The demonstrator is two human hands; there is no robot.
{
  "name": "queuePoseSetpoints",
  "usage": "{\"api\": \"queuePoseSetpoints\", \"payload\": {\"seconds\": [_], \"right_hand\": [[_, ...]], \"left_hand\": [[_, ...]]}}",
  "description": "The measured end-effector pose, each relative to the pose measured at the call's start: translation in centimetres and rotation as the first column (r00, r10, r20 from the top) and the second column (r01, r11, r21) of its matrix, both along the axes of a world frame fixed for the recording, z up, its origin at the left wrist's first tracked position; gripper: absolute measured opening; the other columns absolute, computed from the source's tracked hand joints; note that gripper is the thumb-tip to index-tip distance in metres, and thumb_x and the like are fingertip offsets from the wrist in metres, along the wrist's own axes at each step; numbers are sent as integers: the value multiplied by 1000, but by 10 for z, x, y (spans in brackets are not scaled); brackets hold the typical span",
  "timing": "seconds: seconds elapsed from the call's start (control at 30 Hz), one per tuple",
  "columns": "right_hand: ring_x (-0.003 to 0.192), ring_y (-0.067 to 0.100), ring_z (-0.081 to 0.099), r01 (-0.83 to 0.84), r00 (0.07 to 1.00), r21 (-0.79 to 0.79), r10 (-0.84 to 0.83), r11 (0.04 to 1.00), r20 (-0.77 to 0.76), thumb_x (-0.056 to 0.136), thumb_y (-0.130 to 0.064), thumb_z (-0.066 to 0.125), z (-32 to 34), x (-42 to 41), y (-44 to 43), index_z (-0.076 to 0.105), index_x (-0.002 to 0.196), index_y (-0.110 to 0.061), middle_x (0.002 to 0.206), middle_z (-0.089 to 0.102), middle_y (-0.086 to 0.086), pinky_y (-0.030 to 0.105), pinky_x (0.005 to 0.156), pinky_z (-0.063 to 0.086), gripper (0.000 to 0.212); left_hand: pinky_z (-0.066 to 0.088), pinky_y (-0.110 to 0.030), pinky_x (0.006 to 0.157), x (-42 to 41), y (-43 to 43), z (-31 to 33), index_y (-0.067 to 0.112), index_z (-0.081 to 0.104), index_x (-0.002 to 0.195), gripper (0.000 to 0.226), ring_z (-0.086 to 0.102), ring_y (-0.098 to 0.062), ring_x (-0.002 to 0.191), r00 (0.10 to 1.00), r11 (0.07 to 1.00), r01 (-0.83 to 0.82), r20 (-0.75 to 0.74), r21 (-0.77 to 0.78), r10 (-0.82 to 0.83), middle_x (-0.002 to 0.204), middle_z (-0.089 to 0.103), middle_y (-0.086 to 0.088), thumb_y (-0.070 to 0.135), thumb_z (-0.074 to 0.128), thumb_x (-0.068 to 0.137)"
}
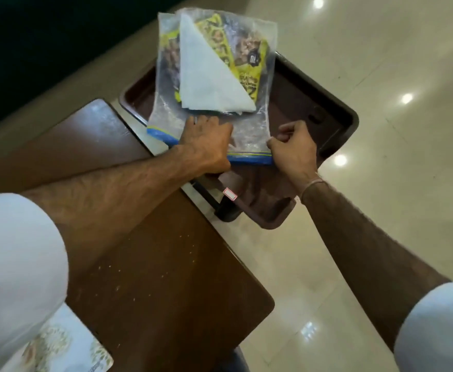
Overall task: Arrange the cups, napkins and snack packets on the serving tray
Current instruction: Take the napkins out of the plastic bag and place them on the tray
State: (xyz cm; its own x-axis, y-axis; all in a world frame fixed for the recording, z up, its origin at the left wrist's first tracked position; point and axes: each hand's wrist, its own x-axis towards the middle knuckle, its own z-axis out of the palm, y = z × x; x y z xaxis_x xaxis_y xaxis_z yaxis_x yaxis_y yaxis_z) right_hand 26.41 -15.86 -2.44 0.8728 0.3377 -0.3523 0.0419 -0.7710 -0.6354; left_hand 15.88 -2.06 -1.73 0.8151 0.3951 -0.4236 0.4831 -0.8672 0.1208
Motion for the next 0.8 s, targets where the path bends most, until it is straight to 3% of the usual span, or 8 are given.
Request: {"api": "queuePoseSetpoints", "payload": {"seconds": [0.17, 0.27, 0.33, 0.53, 0.6, 0.67, 0.73, 0.8], "right_hand": [[86, 18, 68, 173, 983, 130, -163, 976, -85, 84, -24, 70, 5, -9, -13, 61, 94, -21, 83, 64, -8, 40, 87, 57, 14], [71, 18, 71, 250, 966, 219, -229, 943, -119, 89, -31, 67, 17, -26, -17, 65, 85, -22, 78, 71, -4, 40, 70, 61, 10], [56, 17, 68, 330, 930, 296, -255, 896, -265, 92, -30, 65, 25, -39, -15, 66, 77, -20, 71, 74, 3, 31, 53, 54, 18], [63, 15, 67, 684, 623, 433, -160, 588, -766, 92, 11, 52, 47, -44, 26, 69, 103, 5, 73, 72, 9, 26, 63, 60, 21], [73, 23, 66, 742, 602, 414, -253, 527, -757, 88, 14, 51, 56, -37, 40, 66, 109, 5, 87, 72, 18, 37, 73, 59, 28], [79, 25, 62, 714, 684, 426, -423, 555, -594, 83, 10, 56, 66, -33, 45, 65, 105, -1, 97, 71, 21, 43, 74, 55, 26], [70, 19, 61, 669, 743, 488, -476, 561, -471, 83, 5, 61, 74, -36, 39, 63, 95, -9, 87, 68, 12, 33, 62, 52, 18], [68, 18, 63, 632, 772, 545, -381, 552, -509, 89, 6, 57, 79, -42, 32, 66, 94, -6, 83, 67, 12, 28, 58, 55, 15]], "left_hand": [[44, -36, 66, 10, 13, 7, 20, 70, 101, 21, 64, -35, 93, 993, 989, 113, 34, -98, -110, 102, 67, -14, 27, 70, 81], [55, -40, 71, 15, 14, 13, 18, 76, 97, 21, 66, -35, 84, 991, 969, -9, 127, -246, 41, 93, 72, -14, 24, 63, 83], [56, -44, 78, 17, 7, 19, 15, 77, 93, 20, 68, -32, 84, 944, 946, -95, 274, -311, 185, 88, 75, -13, 23, 60, 84], [53, -42, 70, 16, -24, 48, 11, 69, 87, 20, 63, -24, 75, 713, 948, -133, 636, -290, 295, 83, 67, -5, 27, 59, 85], [53, -41, 69, 15, -26, 54, 11, 69, 90, 17, 61, -22, 76, 674, 953, -147, 677, -266, 294, 85, 65, -5, 25, 60, 87], [52, -39, 70, 16, -20, 57, 10, 70, 91, 14, 61, -19, 77, 644, 949, -169, 699, -265, 310, 87, 66, -5, 21, 64, 87], [53, -37, 71, 17, -13, 59, 9, 72, 93, 12, 61, -16, 77, 637, 944, -179, 698, -278, 327, 89, 67, -5, 18, 68, 87], [54, -36, 70, 16, -10, 59, 8, 74, 94, 11, 61, -15, 75, 622, 943, -159, 712, -291, 325, 90, 66, -6, 15, 69, 87]]}}
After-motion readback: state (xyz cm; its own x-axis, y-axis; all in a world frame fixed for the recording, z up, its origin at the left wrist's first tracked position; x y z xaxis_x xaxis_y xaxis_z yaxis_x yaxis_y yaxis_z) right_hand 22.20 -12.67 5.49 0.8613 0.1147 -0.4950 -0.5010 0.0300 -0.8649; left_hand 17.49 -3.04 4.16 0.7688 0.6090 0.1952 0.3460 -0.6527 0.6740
